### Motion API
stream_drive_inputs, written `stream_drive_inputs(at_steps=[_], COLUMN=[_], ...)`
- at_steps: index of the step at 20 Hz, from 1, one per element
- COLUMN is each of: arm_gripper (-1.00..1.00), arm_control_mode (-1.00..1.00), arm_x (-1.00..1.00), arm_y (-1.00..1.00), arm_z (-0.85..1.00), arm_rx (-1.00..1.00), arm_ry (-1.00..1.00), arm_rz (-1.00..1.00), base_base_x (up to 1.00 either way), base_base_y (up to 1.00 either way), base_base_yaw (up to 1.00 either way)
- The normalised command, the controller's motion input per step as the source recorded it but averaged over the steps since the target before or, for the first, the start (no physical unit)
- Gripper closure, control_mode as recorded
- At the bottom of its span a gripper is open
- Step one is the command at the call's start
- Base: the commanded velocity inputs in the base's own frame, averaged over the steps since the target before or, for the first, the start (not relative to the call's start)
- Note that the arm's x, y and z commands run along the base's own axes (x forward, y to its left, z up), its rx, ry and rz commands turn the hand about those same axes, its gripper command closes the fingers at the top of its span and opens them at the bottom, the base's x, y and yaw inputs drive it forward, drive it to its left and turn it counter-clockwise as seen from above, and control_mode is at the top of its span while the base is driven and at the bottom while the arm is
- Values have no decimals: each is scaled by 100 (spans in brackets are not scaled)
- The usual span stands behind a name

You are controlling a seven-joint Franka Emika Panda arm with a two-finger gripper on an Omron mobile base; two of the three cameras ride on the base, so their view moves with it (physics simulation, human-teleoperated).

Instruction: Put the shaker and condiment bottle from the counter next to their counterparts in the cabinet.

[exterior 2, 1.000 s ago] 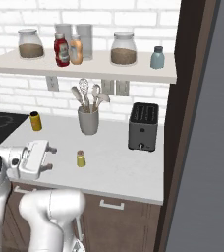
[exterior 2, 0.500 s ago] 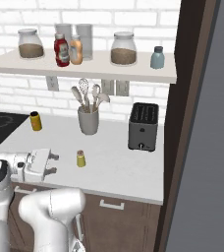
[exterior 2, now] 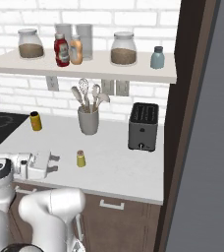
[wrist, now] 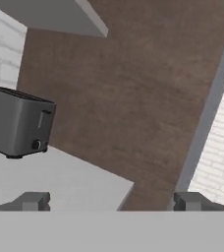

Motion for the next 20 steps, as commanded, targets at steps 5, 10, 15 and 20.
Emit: stream_drive_inputs(at_steps=[5, 10, 15, 20], arm_gripper=[-100, -100, -100, -100], arm_control_mode=[-100, -100, -100, -100], arm_x=[48, 34, 15, 13], arm_y=[5, 30, 23, 14], arm_z=[-17, -25, -23, -26], arm_rx=[0, -2, -1, 0], arm_ry=[11, 12, 9, 2], arm_rz=[0, 0, 2, 1], base_base_x=[0, 0, 0, 0], base_base_y=[0, 0, 0, 0], base_base_yaw=[0, 0, 0, 0])
